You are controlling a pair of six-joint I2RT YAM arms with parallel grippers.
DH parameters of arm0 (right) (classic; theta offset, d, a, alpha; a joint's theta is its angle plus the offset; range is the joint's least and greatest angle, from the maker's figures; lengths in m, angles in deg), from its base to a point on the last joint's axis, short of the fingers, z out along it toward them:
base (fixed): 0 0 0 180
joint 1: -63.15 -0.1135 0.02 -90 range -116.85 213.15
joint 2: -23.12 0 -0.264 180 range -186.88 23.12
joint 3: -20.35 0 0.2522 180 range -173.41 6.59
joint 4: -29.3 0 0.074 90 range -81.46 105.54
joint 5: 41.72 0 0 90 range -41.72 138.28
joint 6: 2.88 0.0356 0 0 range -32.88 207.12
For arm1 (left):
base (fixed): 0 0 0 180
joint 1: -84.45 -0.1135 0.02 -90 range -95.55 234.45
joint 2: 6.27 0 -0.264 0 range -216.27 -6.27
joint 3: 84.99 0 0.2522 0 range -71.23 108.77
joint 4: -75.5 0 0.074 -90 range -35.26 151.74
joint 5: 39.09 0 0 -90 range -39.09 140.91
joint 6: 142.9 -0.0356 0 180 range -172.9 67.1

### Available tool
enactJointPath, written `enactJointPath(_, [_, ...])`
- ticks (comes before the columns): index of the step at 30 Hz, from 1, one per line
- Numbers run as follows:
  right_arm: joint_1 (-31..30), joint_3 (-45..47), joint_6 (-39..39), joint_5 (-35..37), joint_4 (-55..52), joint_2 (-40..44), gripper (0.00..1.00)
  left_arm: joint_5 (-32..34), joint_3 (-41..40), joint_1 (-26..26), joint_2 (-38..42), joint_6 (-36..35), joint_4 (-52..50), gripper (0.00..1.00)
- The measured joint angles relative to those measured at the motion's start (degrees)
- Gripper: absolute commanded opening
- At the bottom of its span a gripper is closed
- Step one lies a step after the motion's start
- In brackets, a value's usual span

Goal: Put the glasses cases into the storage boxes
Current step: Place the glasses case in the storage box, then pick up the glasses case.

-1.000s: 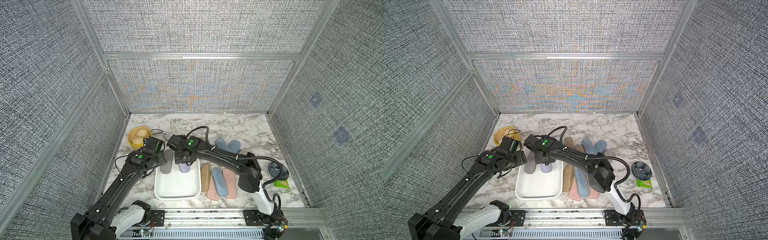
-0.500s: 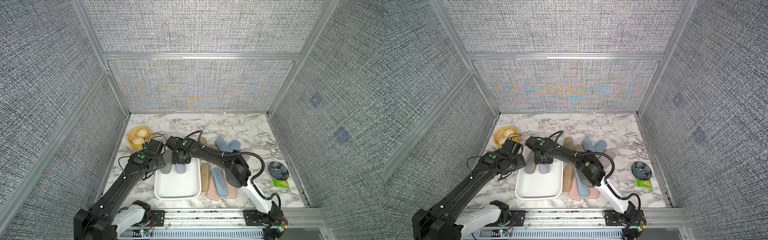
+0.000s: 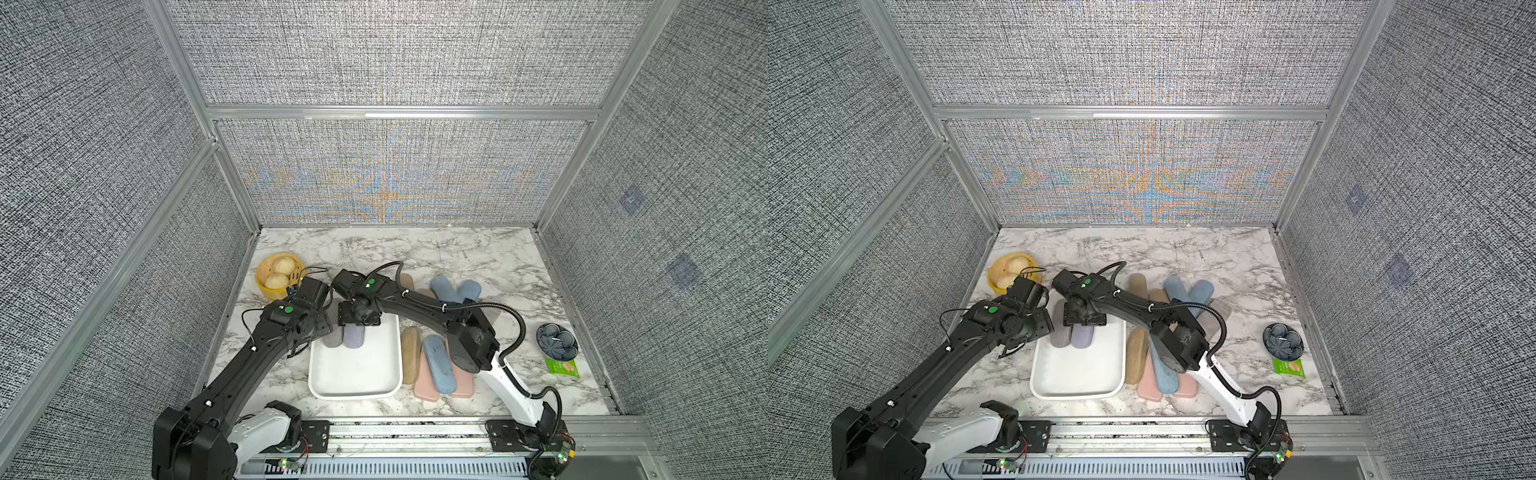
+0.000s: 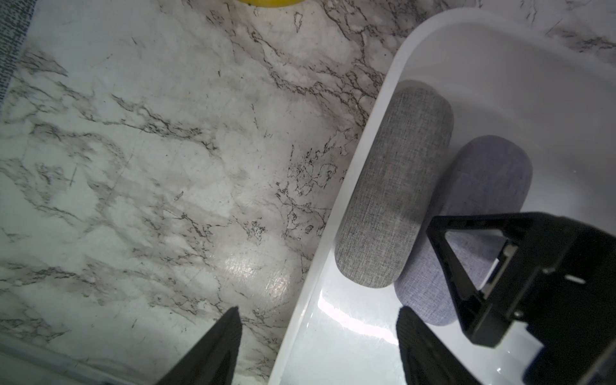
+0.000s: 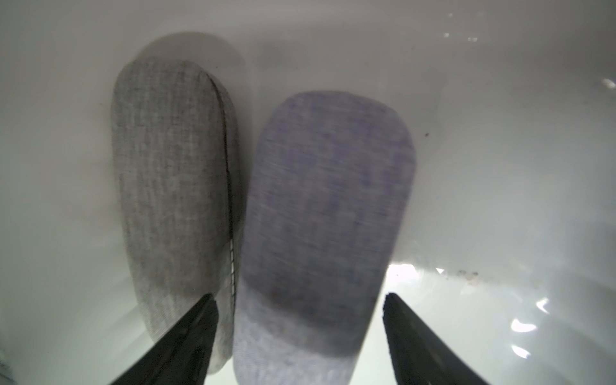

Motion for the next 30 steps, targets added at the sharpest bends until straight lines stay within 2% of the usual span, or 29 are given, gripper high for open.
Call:
enactJointPath(7, [0.33,1.27,-1.53,2.21,-0.94,6.16,0.82,-2.05,2.82,0.13,-0.57,-1.14,-1.44,0.75])
enactJointPath(13, [0.20,8.72,-2.97,8.41,-3.48,18.53,0.82,-5.27,3.32,3.30,0.81,-1.95,-0.94,0.75])
enactJointPath(17, [0.31,18.32,-3.28,13.99,-6.62,29.09,0.82,-6.10,5.38,9.44,-1.03,-1.60,0.61,0.75])
enactJointPath(22, [0.48,31.06,-1.40,19.61,-10.58,40.92,0.82,-7.34,9.33,17.51,-7.54,0.74,3.21,0.76])
enactJointPath(23, [0.70,33.73,-0.61,20.50,-11.82,43.43,0.82,-7.37,10.36,19.17,-9.16,1.27,4.02,0.77])
enactJointPath(24, [1.01,36.59,0.11,21.03,-12.48,46.01,0.82,-7.48,11.69,21.07,-11.04,1.84,4.55,0.85])
enactJointPath(26, [2.12,42.14,1.68,22.10,-13.42,50.88,0.82,-7.63,14.88,24.46,-14.93,2.34,5.27,0.92])
enactJointPath(30, [5.75,51.49,4.66,22.32,-15.06,59.71,0.82,-7.98,21.79,30.27,-22.93,3.37,6.49,0.92])
